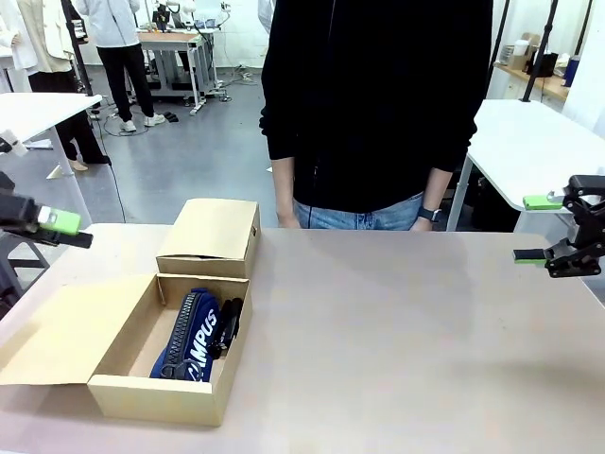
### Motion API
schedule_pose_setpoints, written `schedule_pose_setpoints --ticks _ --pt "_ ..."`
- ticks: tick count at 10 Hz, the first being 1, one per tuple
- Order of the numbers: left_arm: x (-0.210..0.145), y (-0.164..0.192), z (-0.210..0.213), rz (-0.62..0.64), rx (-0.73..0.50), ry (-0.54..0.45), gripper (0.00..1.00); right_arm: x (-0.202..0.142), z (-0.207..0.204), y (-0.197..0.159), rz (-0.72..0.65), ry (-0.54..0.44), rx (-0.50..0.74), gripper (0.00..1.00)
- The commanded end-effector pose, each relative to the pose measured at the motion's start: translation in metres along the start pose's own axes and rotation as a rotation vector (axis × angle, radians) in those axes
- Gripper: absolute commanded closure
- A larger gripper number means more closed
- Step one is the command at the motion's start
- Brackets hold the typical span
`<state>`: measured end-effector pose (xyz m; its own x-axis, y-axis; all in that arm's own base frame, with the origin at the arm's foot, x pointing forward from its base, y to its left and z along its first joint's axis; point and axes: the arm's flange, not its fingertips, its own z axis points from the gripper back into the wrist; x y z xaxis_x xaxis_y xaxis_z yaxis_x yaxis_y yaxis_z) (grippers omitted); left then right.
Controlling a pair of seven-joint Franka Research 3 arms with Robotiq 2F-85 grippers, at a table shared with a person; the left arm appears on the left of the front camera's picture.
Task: Place items inside the box.
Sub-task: Close the lid of the Mailer Box closest to the robot.
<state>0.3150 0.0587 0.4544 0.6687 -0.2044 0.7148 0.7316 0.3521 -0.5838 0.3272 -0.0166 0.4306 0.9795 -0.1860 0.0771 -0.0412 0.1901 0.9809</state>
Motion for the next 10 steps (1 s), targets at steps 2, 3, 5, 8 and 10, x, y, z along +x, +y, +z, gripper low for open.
schedule_pose_setpoints --ticks 2,3,5,8,10 --pt "-0.069 0.009 -0.001 -0.924 0.102 -0.251 0.00 0.000 0.000 0.003 0.003 -0.004 0.014 0.00" --pt "-0.075 0.018 0.003 -1.076 0.110 -0.266 0.00 0.000 0.000 0.003 0.003 -0.004 0.014 0.00" --pt "-0.094 0.039 0.007 -1.152 0.106 -0.151 0.00 0.000 0.000 0.003 0.003 -0.004 0.014 0.00" --pt "-0.092 0.051 0.014 -1.170 0.245 -0.075 0.00 0.000 0.000 0.003 0.003 -0.004 0.014 0.00" --pt "-0.059 0.059 0.039 -1.055 0.106 -0.045 0.00 0.000 0.000 0.003 0.003 -0.004 0.014 0.00"
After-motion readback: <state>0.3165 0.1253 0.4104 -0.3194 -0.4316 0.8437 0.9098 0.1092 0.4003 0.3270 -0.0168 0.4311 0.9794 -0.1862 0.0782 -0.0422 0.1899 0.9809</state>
